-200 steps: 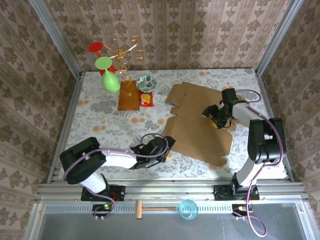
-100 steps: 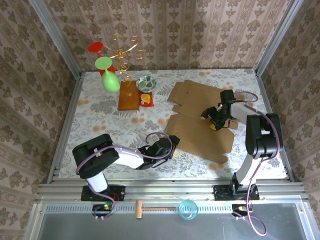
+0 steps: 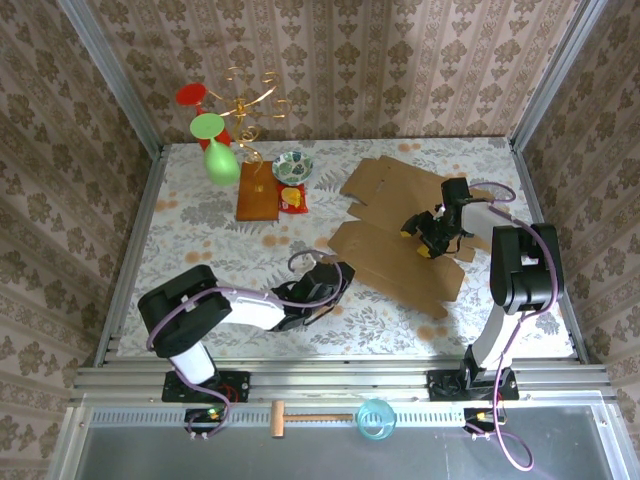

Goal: Fold the paper box

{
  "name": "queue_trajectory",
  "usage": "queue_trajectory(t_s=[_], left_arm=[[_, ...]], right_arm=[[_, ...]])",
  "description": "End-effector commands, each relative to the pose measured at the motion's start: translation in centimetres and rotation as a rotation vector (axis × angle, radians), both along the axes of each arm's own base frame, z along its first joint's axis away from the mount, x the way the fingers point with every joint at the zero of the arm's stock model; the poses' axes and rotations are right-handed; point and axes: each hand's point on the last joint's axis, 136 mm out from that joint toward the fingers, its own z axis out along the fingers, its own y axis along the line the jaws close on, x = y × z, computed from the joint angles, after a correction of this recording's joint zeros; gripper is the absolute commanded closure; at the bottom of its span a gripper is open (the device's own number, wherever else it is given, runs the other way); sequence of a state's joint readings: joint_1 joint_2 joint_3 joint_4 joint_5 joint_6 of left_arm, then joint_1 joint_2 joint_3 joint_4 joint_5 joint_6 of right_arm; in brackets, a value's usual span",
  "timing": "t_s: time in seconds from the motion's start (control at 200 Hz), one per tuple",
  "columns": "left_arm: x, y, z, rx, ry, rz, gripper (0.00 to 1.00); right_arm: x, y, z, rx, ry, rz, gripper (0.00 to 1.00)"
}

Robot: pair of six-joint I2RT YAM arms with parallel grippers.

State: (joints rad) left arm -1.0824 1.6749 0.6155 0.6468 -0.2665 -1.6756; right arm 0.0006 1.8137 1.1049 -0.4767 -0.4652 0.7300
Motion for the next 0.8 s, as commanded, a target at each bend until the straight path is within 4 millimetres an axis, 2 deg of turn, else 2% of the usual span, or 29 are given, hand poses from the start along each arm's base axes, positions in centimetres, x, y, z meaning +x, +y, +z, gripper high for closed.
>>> queue_trajectory(t_s=[0.0, 0.03, 0.155, 0.34, 0.475, 0.65, 0.795], left_arm=[[1.3, -1.2, 2.2, -0.043, -0.068, -0.022, 0.95], [1.4, -1.2, 2.5, -0.041, -0.077, -0.025, 1.00], [2.1, -0.8, 4.5, -0.019, -0.129, -0.035, 1.00], [3.9, 0.0, 8.5, 0.011, -0.205, -0.062, 1.00], [5.5, 0.1, 11.9, 0.013, -0.248, -0.101, 1.00], [7.4, 0.5, 15.3, -0.014, -0.283, -0.130, 1.00], [8.3, 0.9, 18.1, -0.032, -0.311, -0.161, 1.00]], right_arm=[[-0.8, 1.0, 0.1, 0.059, 0.050, 0.007, 0.38], [-0.8, 0.9, 0.4, 0.051, 0.044, 0.004, 0.38], [0.4, 0.1, 3.3, 0.001, -0.048, -0.010, 0.39], [1.3, -2.5, 11.1, -0.161, -0.237, -0.041, 0.38], [0.9, -4.6, 15.5, -0.282, -0.294, -0.081, 0.36], [0.3, -6.6, 19.0, -0.366, -0.361, -0.156, 0.34], [0.5, -7.2, 20.2, -0.339, -0.393, -0.221, 0.32]])
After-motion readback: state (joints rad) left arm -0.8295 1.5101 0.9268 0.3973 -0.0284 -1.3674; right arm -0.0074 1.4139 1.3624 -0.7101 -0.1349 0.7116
